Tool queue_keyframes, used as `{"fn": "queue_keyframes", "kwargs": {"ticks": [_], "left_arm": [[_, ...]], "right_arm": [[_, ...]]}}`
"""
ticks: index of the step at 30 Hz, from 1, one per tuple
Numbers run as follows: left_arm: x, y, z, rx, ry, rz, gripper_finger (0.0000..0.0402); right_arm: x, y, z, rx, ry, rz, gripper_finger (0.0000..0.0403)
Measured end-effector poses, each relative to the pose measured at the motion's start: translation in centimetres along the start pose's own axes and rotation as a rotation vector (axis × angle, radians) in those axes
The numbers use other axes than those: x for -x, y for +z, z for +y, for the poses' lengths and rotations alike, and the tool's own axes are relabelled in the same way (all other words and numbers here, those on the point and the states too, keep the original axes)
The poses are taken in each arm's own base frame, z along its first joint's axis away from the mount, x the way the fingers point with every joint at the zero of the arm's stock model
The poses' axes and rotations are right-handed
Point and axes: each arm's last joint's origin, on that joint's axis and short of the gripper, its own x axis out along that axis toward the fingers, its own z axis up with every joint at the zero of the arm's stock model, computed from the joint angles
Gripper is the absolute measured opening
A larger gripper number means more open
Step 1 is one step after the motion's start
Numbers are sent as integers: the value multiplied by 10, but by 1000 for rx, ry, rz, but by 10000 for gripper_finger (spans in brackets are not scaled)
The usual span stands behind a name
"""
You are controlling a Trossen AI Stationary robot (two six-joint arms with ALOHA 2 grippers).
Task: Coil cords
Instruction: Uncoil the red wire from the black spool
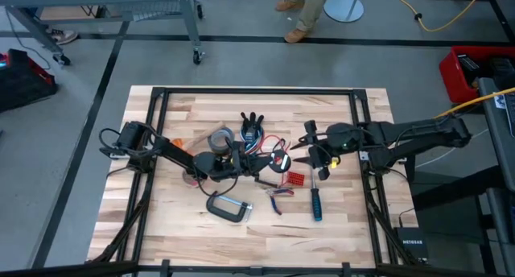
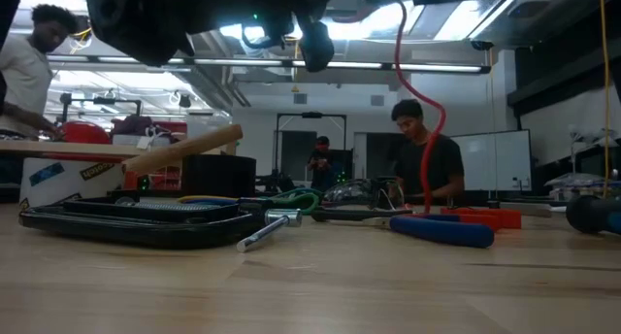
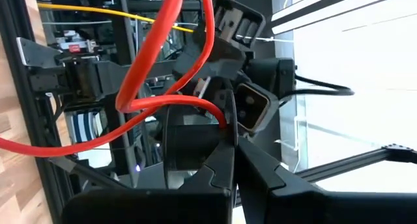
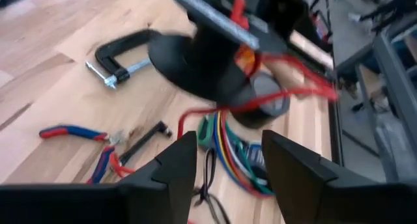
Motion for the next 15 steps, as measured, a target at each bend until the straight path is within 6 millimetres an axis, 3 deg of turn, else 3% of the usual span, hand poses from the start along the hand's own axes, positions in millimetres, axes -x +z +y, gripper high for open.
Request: {"fn": "queue_keyframes", "kwargs": {"ticks": [10,15], "left_arm": [[-1,3,-2,25,-19,-9,0],[-1,3,-2,26,-23,-8,0]], "right_arm": [[-12,6,11,82,40,-9,176],[-20,11,19,164,-41,23,168]]}}
